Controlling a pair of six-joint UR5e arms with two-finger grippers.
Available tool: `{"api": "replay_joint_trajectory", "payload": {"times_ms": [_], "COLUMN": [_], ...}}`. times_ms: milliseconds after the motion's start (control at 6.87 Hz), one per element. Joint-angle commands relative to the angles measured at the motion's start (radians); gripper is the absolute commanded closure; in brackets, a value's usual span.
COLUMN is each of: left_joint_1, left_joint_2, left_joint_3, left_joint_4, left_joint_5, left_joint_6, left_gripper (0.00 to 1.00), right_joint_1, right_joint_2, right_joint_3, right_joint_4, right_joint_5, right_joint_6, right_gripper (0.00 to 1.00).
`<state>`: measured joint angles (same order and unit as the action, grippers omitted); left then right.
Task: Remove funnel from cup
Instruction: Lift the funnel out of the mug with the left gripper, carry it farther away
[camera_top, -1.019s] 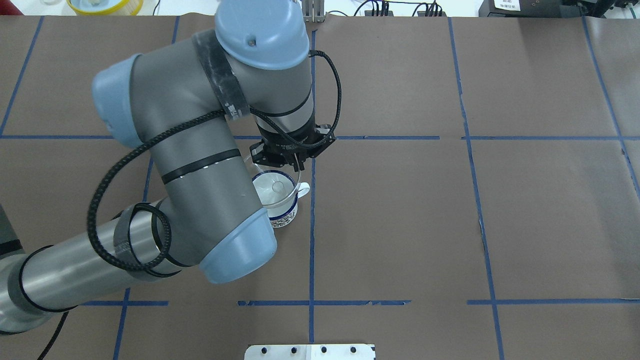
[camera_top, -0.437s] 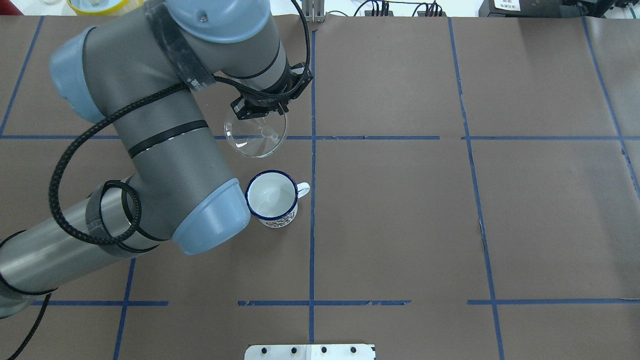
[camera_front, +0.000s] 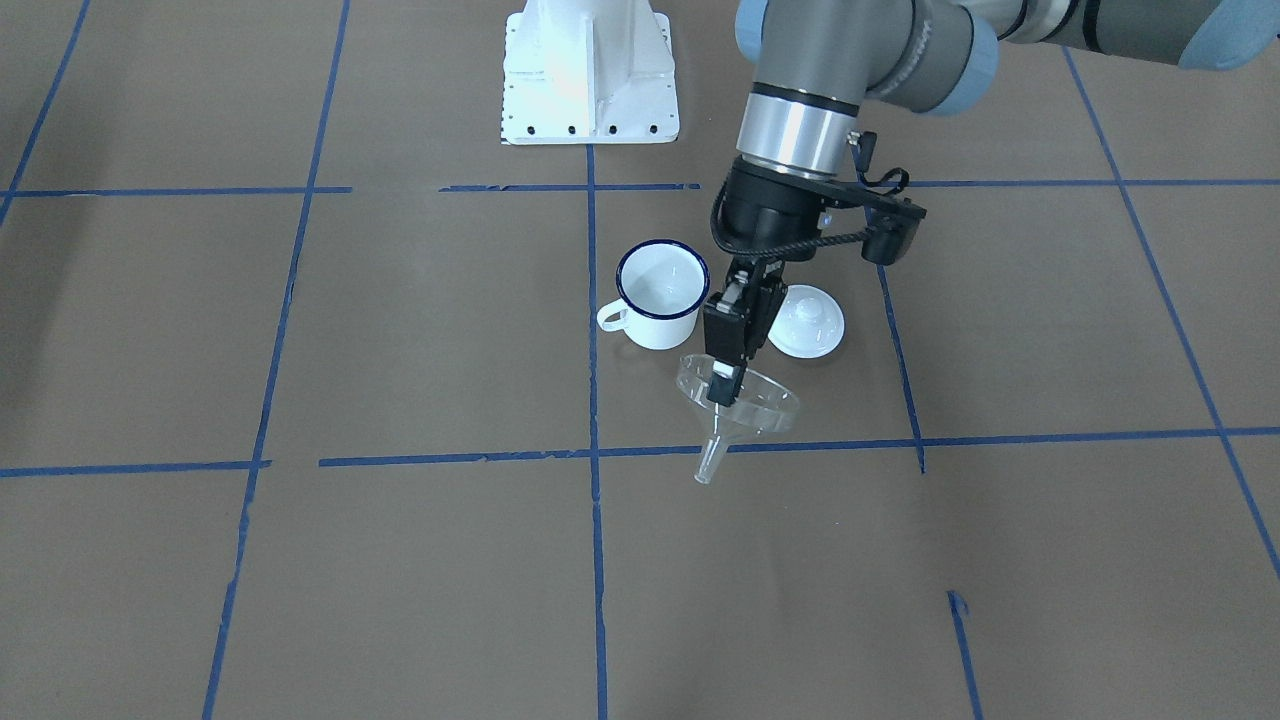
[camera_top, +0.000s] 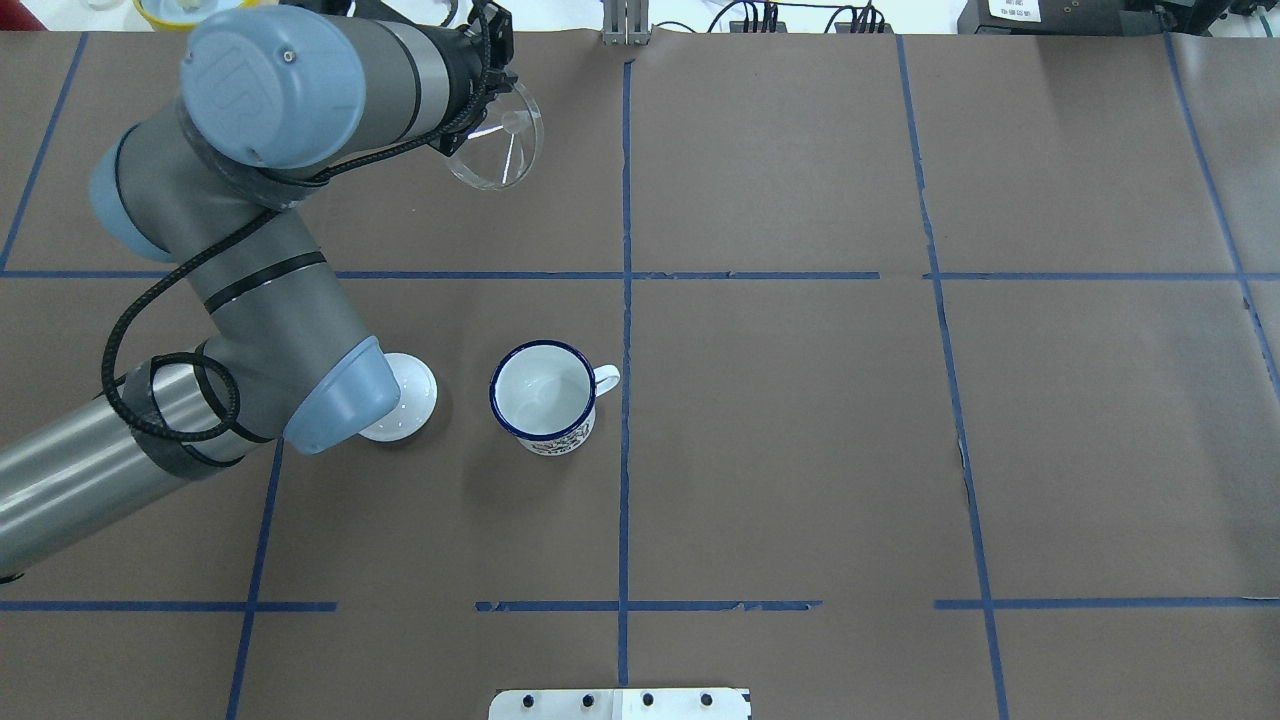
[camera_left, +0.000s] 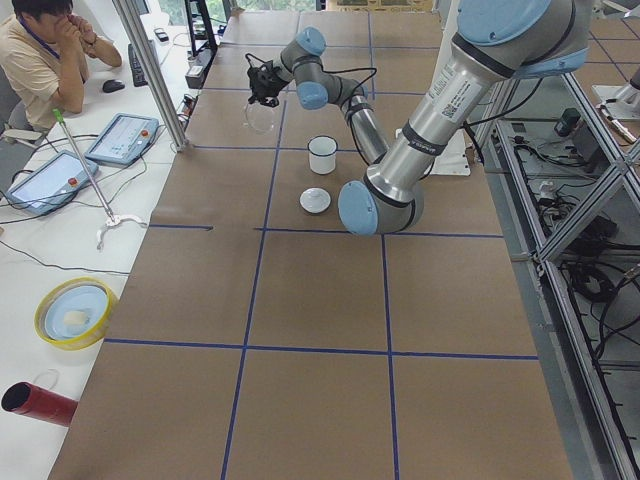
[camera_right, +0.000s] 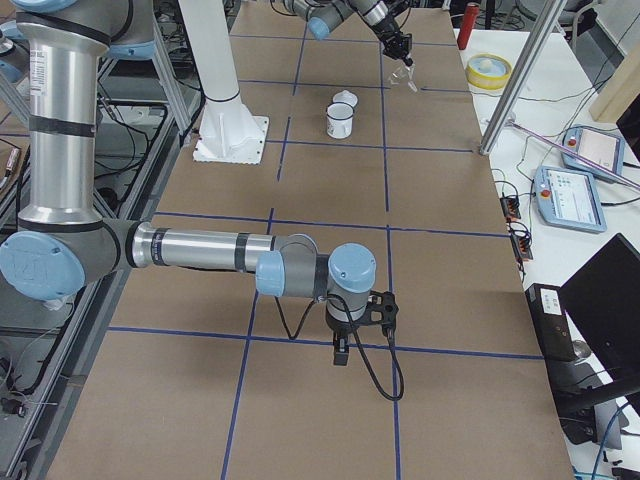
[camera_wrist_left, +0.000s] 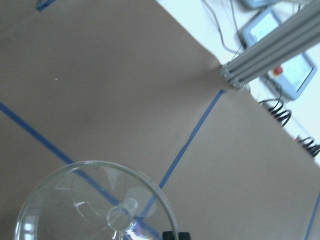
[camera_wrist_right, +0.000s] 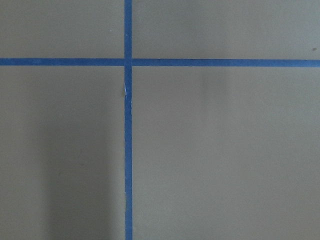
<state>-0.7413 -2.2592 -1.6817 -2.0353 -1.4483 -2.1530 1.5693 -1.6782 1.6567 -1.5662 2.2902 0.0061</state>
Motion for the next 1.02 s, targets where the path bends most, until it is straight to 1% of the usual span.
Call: {"api": "replay_joint_trajectory", "payload": {"times_ms": [0, 146, 291, 437, 582, 728, 873], "left_joint_1": [-0.047, -0.055, -0.055, -0.058, -0.058, -0.056, -0.055], "left_joint_2": [0.021, 0.032, 0.053, 0.056, 0.058, 0.058, 0.058], "left_joint_3": [0.233, 0.328, 0.393, 0.434, 0.453, 0.473, 0.481], "left_joint_4": [-0.318, -0.415, -0.489, -0.490, -0.488, -0.488, -0.488], "left_joint_5": [0.101, 0.104, 0.133, 0.125, 0.059, 0.036, 0.035], "left_joint_6": [-0.189, -0.270, -0.278, -0.272, -0.274, -0.283, -0.303], "left_gripper": [1.00, 1.00, 1.00, 1.00, 1.00, 1.00, 1.00], "right_joint_1": [0.000, 0.000, 0.000, 0.000, 0.000, 0.000, 0.000], "right_joint_2": [0.000, 0.000, 0.000, 0.000, 0.000, 0.000, 0.000], "right_joint_3": [0.000, -0.002, 0.000, 0.000, 0.000, 0.000, 0.000], "right_joint_4": [0.000, 0.000, 0.000, 0.000, 0.000, 0.000, 0.000], "right_joint_5": [0.000, 0.000, 0.000, 0.000, 0.000, 0.000, 0.000], "right_joint_6": [0.000, 0.000, 0.000, 0.000, 0.000, 0.000, 0.000], "right_gripper": [0.00, 0.00, 0.00, 0.00, 0.00, 0.00, 0.00]}}
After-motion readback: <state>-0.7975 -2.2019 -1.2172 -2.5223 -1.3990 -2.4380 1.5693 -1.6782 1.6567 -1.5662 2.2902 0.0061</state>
